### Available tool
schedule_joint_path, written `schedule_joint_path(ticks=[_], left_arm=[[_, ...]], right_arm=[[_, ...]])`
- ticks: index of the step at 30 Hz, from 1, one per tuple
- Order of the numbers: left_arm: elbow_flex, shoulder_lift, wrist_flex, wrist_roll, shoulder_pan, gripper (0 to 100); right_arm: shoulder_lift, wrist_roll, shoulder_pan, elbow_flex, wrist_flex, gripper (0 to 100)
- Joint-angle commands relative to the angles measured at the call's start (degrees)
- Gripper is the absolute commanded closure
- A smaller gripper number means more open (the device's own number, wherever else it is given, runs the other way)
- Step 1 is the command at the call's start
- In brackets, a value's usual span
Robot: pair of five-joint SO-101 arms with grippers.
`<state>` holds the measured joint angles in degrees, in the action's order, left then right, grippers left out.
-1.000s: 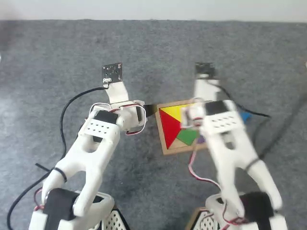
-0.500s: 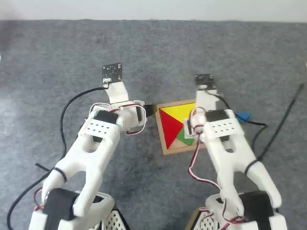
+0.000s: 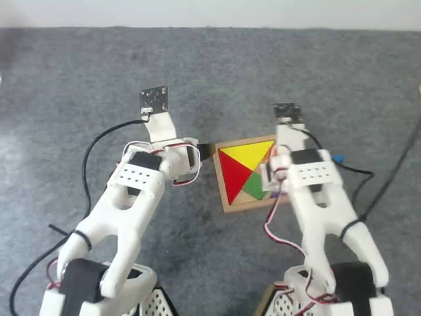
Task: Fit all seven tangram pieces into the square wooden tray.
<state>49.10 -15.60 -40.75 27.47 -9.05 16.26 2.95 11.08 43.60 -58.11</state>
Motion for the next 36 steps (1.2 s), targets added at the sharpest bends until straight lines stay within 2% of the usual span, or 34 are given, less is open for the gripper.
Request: schedule_joint_path(ticks=[1, 5, 10, 19, 31, 36], left_arm=[[-0.4, -2.2, 1.0, -0.6, -0.4, 68], [-0.4, -2.3, 1.0, -0.6, -0.4, 68], [-0.4, -2.3, 1.0, -0.6, -0.4, 68], [-0.4, -2.2, 1.0, -0.6, -0.4, 68], [-0.4, -2.4, 1.0, -0.6, -0.4, 68], [-0.4, -2.5, 1.0, -0.6, -0.4, 68]], right_arm=[[2.9, -3.0, -2.8, -3.3, -3.5, 71.7], [3.1, -2.6, -1.9, -3.3, -3.6, 71.7], [1.3, -1.1, 3.1, -2.9, -1.1, 71.7], [-6.3, -0.4, 5.5, -3.0, 6.8, 71.7], [-6.3, 2.5, 12.5, -3.1, 5.2, 71.7], [-4.1, 2.2, 9.8, -6.9, 1.3, 71.7]])
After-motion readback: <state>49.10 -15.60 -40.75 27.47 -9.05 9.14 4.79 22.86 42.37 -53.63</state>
